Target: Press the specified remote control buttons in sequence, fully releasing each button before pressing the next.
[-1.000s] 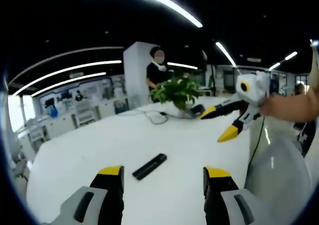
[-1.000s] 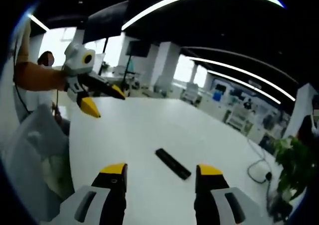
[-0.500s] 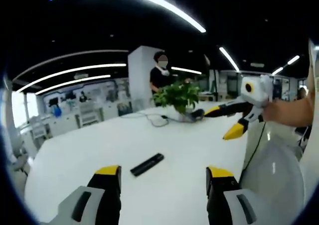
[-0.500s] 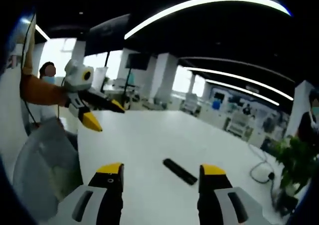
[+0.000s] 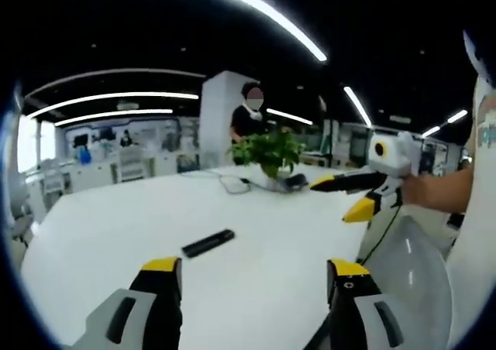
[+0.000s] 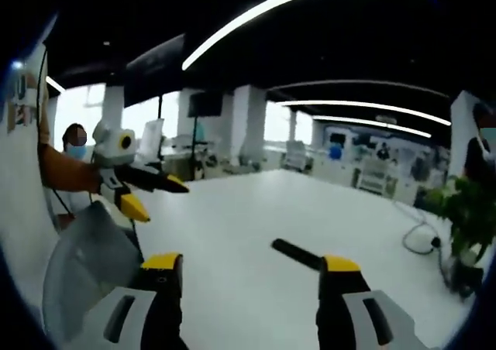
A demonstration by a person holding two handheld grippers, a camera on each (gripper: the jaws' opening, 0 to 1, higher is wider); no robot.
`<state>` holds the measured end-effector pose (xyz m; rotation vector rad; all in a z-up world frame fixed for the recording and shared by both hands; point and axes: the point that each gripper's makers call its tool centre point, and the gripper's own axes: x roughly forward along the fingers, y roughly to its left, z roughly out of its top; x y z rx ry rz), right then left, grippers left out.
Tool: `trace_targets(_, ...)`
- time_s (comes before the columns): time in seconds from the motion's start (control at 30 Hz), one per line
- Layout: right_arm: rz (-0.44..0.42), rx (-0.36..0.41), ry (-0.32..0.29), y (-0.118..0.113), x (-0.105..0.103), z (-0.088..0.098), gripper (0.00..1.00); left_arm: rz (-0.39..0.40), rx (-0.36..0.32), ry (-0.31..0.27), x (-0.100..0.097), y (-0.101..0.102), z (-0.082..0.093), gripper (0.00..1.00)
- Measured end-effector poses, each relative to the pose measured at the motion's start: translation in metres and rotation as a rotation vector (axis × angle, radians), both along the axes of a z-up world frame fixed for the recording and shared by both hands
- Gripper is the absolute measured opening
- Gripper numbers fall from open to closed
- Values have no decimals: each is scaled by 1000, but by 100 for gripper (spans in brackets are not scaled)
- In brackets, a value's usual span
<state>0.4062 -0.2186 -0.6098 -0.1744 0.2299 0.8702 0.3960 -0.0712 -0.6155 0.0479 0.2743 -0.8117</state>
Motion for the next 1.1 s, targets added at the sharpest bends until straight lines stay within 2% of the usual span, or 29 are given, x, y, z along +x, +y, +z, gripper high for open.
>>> trace_targets(0.13,-8,65,31,6,-3,3,74,26,-69,15,0,1,4,83)
trace_targets(0.23,-13,70,38,7,-4,0,76,29,-83,28,-1,0,2,85)
trace_targets(0.47,-33,135,65,10,-6,0,86,27,-99,32,-3,-2,1,89)
trace_targets(0.67,-45,166,81,13,-5,-3,94,34,-115,48,-4,-4,-4,97)
trace_targets(0.87,-43,177,105,17,-7,-11,99,46,-114,33,0,-4,-3,100)
trace_targets(1.1,-29,176,118,23,-8,-17,99,56,-92,15,1,-8,-6,100)
